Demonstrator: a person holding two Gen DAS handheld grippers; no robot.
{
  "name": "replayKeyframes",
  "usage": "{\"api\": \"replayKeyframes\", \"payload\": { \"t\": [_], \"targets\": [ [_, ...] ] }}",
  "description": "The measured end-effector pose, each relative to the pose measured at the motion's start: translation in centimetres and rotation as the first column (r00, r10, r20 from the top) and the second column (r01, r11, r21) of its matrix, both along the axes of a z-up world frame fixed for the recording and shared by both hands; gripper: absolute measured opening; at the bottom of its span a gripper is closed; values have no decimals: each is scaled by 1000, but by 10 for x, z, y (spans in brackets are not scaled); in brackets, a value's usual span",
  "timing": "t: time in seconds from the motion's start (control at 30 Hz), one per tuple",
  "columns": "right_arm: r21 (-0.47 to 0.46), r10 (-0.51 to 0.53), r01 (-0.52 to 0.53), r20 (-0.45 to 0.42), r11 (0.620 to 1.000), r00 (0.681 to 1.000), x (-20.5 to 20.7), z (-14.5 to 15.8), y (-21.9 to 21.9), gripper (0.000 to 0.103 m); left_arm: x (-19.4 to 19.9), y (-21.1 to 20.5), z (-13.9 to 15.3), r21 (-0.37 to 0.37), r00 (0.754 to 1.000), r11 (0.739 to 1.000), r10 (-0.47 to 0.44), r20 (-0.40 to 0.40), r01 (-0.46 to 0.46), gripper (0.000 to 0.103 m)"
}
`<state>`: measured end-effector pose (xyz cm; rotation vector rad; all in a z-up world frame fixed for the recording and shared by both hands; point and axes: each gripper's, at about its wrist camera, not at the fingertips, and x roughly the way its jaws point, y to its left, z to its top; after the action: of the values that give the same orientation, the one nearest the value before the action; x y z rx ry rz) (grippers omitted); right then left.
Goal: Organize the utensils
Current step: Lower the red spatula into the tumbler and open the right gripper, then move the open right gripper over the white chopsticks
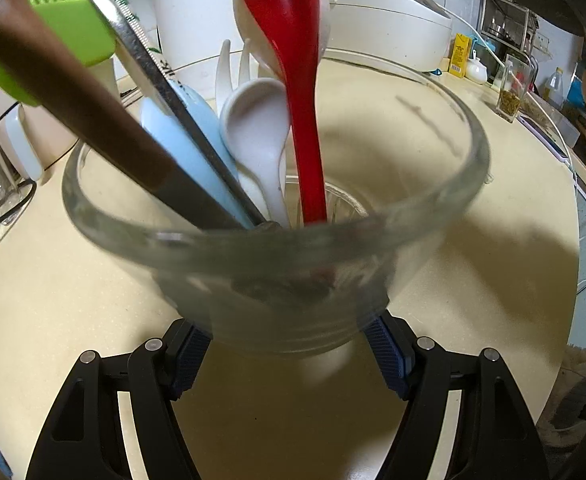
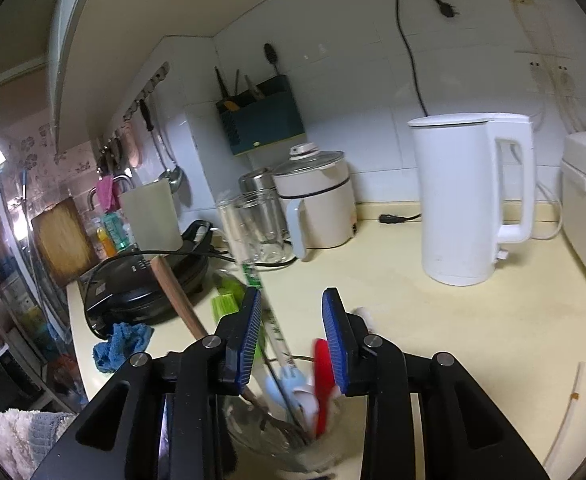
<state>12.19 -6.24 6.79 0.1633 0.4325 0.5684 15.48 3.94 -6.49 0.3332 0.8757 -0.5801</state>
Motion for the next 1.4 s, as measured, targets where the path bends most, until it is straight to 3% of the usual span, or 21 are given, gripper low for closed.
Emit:
{"api": "replayKeyframes", "payload": {
  "t": [0.23, 0.4, 0.6, 0.83, 1.23, 1.4],
  "targets": [
    [-85, -101, 98, -30, 991, 994, -6, -3, -30, 32, 1, 0, 0, -3, 1000, 1000, 0, -3, 0, 77],
    [-177, -214, 196, -88, 965, 973, -3, -22, -57, 32, 1, -1, 0, -4, 1000, 1000, 0, -4, 0, 77],
    [-302, -307, 277, -57, 912, 950, 2, -52, -73, 32, 0, -2, 0, -2, 1000, 1000, 0, -2, 0, 77],
    [-377, -365, 332, -18, 865, 931, 7, -73, -73, 32, -1, -1, 1, -2, 1000, 1000, 0, -1, 0, 77],
    [-341, -474, 445, -1, 828, 881, -4, -72, -116, 32, -3, 1, 1, 1, 1000, 1000, 0, 2, 0, 77],
    [-251, -556, 520, -99, 816, 825, -8, -73, -163, 32, -6, 0, 0, 2, 1000, 1000, 0, 3, 0, 78]
  ]
}}
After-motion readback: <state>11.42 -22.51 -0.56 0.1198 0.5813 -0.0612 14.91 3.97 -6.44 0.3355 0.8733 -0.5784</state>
